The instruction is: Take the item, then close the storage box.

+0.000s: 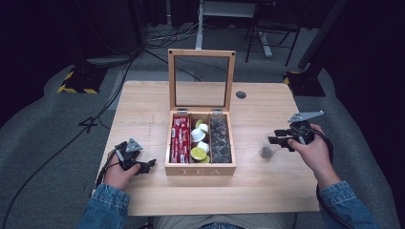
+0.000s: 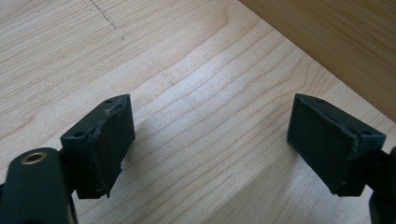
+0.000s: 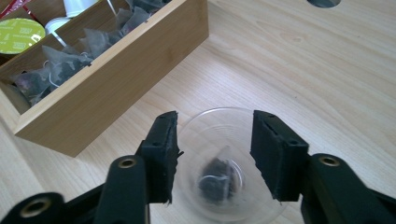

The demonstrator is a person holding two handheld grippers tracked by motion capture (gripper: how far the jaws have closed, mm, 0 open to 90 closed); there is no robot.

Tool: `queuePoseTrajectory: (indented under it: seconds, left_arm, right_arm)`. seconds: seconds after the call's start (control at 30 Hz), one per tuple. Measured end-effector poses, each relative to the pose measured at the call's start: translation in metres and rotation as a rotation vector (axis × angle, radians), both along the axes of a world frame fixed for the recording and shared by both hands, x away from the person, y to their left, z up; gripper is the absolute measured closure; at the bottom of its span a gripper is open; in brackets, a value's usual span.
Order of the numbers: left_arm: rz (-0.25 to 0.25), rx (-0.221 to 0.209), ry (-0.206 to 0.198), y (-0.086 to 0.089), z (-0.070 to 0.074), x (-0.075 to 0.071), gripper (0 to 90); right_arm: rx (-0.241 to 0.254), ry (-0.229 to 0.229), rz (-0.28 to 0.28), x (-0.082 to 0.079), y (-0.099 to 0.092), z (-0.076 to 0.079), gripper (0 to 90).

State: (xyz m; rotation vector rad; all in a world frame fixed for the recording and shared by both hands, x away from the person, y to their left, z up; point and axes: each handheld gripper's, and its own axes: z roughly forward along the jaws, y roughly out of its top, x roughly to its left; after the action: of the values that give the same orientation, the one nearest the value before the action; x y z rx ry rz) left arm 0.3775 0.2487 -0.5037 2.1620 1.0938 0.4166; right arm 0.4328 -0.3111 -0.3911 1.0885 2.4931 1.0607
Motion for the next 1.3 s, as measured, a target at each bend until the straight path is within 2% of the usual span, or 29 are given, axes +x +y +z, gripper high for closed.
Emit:
queuePoseTrajectory:
  seconds: [0.23, 0.43, 0.53, 0.83, 1.17, 1.3]
  left_arm:
    - [0.003, -0.004, 0.002, 0.000, 0.000, 0.000, 15.3]
    - [0.003, -0.010, 0.004, 0.001, 0.000, 0.003, 15.3]
    - [-0.004, -0.004, 0.001, 0.005, 0.000, 0.005, 15.4]
    - [0.001, -0.002, -0.002, 0.005, 0.000, 0.006, 15.4]
    - [0.003, -0.005, 0.001, 0.004, 0.000, 0.006, 15.3]
    - [0.004, -0.006, -0.001, 0.004, 0.000, 0.006, 15.3]
  right_arm:
    - [0.022, -0.030, -0.021, 0.000, 0.000, 0.002, 40.2]
    - [0.065, -0.087, -0.023, 0.002, 0.007, 0.009, 33.4]
    - [0.081, -0.113, -0.017, 0.003, 0.010, 0.015, 32.4]
    - [0.106, -0.152, -0.026, 0.009, 0.019, 0.032, 30.5]
    - [0.120, -0.200, 0.002, 0.022, 0.041, 0.052, 30.3]
    - [0.145, -0.214, 0.001, 0.028, 0.047, 0.061, 30.2]
